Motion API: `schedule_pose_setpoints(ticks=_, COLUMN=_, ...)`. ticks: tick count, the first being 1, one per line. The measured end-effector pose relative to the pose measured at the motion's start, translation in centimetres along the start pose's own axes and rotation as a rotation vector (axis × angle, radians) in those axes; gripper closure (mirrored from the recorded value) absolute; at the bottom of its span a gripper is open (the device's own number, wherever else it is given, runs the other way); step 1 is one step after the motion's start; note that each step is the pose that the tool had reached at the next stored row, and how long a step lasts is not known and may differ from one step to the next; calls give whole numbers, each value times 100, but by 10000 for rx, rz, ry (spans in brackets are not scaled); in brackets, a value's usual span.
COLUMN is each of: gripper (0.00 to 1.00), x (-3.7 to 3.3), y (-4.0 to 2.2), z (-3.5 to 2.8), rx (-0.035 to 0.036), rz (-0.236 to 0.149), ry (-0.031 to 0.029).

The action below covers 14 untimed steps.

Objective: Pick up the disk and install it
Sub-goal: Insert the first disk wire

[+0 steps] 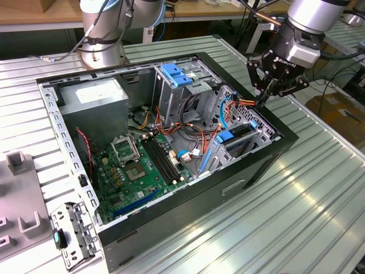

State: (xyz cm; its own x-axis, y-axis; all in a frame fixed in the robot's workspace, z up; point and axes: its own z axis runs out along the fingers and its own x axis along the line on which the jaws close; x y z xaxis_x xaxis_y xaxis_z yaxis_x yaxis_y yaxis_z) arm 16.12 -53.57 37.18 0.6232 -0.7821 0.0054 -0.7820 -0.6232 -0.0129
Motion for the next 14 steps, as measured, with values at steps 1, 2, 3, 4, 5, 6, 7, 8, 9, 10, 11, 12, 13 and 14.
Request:
schedule_pose_setpoints(ticks=1, gripper=83, x=-1, y=1, z=0, rx=0, rz=32, ry=0)
schedule_pose_setpoints(ticks=2, gripper=83, x=-1, y=1, z=0, rx=0, rz=36, ry=0)
schedule_pose_setpoints(ticks=3, gripper=83, x=-1, y=1, z=0, rx=0, rz=37, ry=1)
schedule_pose_setpoints(ticks=4, gripper=83, x=-1, y=1, z=0, rx=0, rz=37, ry=0)
schedule_pose_setpoints(ticks=5, gripper=83, x=-1, y=1, z=0, rx=0, rz=38, ry=0)
schedule_pose_setpoints(ticks=6, gripper=83, x=-1, y=2, z=0, rx=-1, rz=38, ry=1)
schedule_pose_setpoints(ticks=7, gripper=83, x=-1, y=2, z=0, rx=-1, rz=39, ry=1)
schedule_pose_setpoints(ticks=8, gripper=83, x=-1, y=1, z=0, rx=0, rz=38, ry=1)
schedule_pose_setpoints(ticks=9, gripper=83, x=-1, y=2, z=0, rx=0, rz=39, ry=1)
schedule_pose_setpoints(ticks=10, gripper=83, x=-1, y=1, z=0, rx=0, rz=39, ry=1)
schedule_pose_setpoints(ticks=11, gripper=83, x=-1, y=2, z=0, rx=0, rz=49, ry=0)
schedule_pose_setpoints(ticks=12, gripper=83, x=-1, y=2, z=0, rx=-1, rz=79, ry=1)
schedule_pose_setpoints(ticks=13, gripper=83, x=-1, y=1, z=0, rx=-1, rz=146, ry=2)
schedule_pose_setpoints(ticks=14, gripper=83, x=-1, y=1, z=0, rx=-2, rz=252, ry=3)
